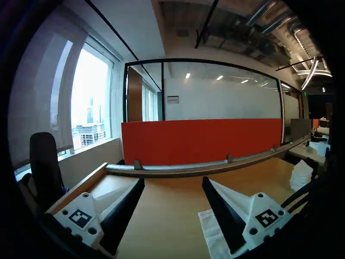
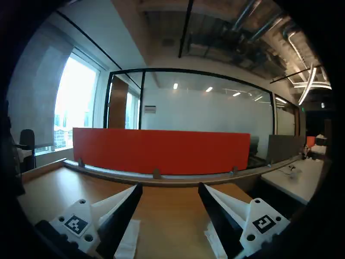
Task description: Fold towel
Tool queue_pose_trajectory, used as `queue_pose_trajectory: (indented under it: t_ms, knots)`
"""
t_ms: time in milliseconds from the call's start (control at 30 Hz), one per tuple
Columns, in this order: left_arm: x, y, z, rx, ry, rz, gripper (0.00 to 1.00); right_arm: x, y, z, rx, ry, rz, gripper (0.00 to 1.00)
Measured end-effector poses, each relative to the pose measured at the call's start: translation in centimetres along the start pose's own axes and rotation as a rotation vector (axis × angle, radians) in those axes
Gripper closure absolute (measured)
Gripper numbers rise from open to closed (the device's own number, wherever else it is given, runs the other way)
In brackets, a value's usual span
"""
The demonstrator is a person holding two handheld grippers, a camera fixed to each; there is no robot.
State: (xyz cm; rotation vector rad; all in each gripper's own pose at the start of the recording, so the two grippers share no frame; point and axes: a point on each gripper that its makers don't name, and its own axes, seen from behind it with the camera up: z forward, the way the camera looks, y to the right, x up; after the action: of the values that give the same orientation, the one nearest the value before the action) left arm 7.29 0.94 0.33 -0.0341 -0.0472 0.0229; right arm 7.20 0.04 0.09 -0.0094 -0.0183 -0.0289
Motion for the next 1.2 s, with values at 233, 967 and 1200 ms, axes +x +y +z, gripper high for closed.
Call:
queue_pose_trajectory:
  t_ms: [233, 967, 1200]
  knots:
    - [0.5, 0.5, 0.0, -0.055, -0.032, 0.030, 0.01, 0.2, -1.0, 0.2, 0.045, -0.039, -0.039, 0.00]
    - [-3.3, 4.9, -1.5, -0.343, -0.197, 0.167, 0.01, -3.4, -7.7, -1.9, 0.442, -0.247, -0.183, 0.00]
    - [-5.0, 6.4, -2.4, -0.416, -0.244, 0.182, 0.01, -4.8, -9.2, -2.5, 0.528, -0.304, -0.207, 0.00]
